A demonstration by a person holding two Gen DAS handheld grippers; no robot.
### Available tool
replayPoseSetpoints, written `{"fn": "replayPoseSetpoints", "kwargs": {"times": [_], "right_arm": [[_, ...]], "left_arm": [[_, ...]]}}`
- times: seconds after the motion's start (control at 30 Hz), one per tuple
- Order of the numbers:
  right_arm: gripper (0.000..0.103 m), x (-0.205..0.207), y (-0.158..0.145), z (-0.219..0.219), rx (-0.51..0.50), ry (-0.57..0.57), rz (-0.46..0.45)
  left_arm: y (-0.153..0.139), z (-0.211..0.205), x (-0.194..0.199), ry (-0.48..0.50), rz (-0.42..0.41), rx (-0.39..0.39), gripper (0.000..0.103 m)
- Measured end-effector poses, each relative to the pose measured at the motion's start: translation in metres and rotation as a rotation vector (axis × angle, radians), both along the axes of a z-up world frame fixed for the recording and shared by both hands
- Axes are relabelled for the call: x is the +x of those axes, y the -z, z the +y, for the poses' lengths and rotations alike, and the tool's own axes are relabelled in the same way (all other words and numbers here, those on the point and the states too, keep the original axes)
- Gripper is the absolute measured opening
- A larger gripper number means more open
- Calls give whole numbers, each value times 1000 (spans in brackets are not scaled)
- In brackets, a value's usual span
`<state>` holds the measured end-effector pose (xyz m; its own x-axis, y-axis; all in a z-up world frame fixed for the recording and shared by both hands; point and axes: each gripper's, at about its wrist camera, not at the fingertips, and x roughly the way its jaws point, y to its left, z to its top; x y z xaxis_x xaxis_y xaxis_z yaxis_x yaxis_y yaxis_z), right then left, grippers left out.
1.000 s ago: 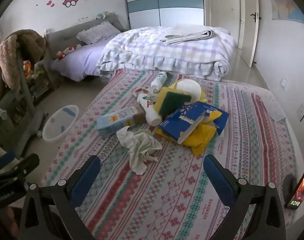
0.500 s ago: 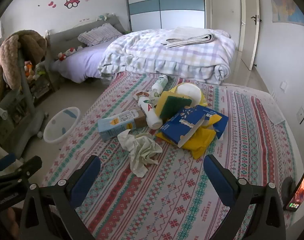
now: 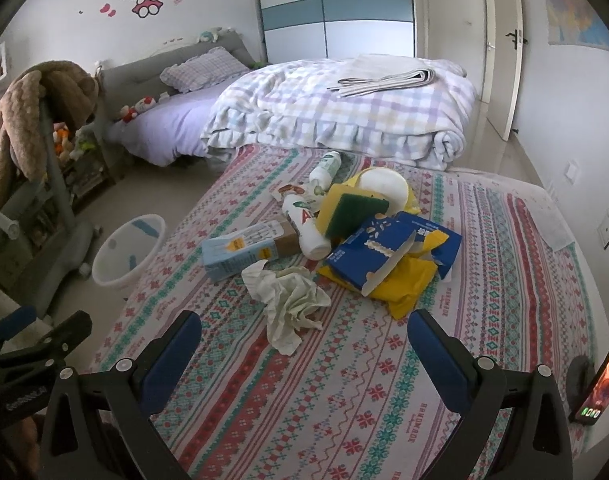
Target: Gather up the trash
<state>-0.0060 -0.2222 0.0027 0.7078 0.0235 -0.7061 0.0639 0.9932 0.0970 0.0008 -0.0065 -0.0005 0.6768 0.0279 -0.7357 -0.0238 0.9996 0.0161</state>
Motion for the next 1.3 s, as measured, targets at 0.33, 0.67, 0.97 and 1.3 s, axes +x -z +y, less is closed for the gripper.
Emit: {"fn": "replayPoseSetpoints", "kwargs": {"times": [0.33, 0.67, 0.97, 1.3], "right_arm": [[103, 0, 1, 1, 9, -8, 4], [103, 0, 2, 2, 8, -7, 6], [103, 0, 2, 2, 7, -7, 5], [103, 0, 2, 1, 7, -8, 7]], "left_arm": [[0, -1, 0, -1, -3, -1, 102], [0, 0, 0, 0, -2, -1, 102], [0, 0, 0, 1, -2, -1, 102], [0, 1, 0, 2, -2, -1, 102]]}}
